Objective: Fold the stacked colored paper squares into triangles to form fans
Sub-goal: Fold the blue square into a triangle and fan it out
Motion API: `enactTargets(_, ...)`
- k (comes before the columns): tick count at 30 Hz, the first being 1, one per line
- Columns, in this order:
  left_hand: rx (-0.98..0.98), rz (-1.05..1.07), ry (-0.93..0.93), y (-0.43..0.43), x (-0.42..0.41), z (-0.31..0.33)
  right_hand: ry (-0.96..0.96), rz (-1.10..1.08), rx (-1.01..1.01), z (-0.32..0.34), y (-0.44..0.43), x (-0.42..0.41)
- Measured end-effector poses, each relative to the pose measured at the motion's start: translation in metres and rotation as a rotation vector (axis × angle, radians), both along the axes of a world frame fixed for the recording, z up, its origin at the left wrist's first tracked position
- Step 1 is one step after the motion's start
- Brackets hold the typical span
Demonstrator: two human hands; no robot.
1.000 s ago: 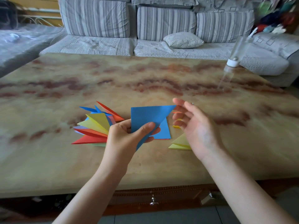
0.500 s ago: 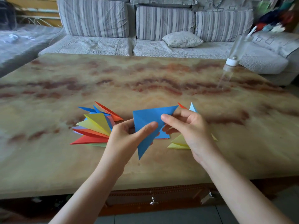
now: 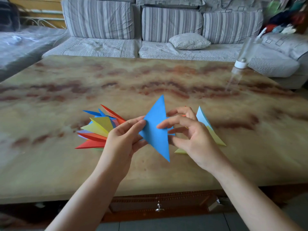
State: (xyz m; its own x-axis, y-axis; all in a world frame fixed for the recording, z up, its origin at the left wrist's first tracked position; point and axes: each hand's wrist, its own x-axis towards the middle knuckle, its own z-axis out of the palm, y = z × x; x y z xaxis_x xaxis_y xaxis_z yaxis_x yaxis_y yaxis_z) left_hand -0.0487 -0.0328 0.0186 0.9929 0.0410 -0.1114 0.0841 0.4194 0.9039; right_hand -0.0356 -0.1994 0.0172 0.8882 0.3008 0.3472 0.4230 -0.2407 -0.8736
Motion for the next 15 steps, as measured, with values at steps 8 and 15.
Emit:
enactTargets(8, -0.088, -0.055, -0.002, -0.0027, -0.0003, -0.0003, 0.139, -0.033, 0.21, 0.0023, 0.0009, 0.0024)
enactTargets(15, 0.039, -0.219, -0.006, -0.0059, -0.0048, -0.0006, 0.223, -0.207, 0.408, 0.0013, 0.0023, 0.0039)
